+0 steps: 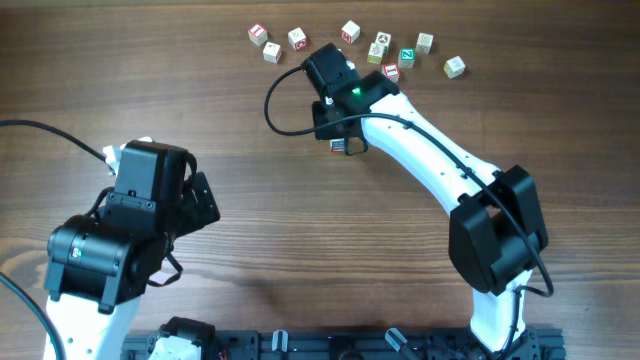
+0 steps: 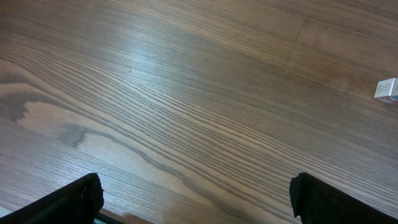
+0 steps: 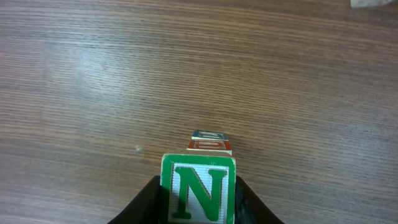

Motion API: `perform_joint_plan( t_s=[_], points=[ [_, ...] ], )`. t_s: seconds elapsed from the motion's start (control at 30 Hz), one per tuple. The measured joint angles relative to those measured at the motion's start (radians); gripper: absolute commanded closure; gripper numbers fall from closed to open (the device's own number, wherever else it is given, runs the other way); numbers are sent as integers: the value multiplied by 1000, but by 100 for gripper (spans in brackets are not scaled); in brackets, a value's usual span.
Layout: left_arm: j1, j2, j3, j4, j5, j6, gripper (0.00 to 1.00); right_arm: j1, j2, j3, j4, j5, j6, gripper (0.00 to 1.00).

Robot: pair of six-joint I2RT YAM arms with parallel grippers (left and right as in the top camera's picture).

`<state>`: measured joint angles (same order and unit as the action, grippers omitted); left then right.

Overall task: Form a tower
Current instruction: 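Lower the green N block onto the top of the stack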

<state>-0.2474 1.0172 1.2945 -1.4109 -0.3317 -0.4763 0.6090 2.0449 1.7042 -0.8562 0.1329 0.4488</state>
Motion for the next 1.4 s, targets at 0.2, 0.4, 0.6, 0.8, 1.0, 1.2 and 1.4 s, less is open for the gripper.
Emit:
perform_joint_plan(
  t_s=[0.2,0.4,0.6,0.8,1.0,1.2,1.4],
  points=[
    [0,0,0,0,0,0,0,0,0,-15,3,7,38,95],
    [0,0,0,0,0,0,0,0,-20,-106,82,11,81,96],
    [0,0,0,0,0,0,0,0,-90,-200,172,14,73,96],
    [0,0,0,0,0,0,0,0,-91,-208,188,13,43,96],
    [0,0,0,0,0,0,0,0,-91,-218,200,5,43,96],
    [0,0,0,0,0,0,0,0,-91,-219,202,2,36,96],
    [0,0,0,0,0,0,0,0,-91,-235,223,-2,36,96]
  ],
)
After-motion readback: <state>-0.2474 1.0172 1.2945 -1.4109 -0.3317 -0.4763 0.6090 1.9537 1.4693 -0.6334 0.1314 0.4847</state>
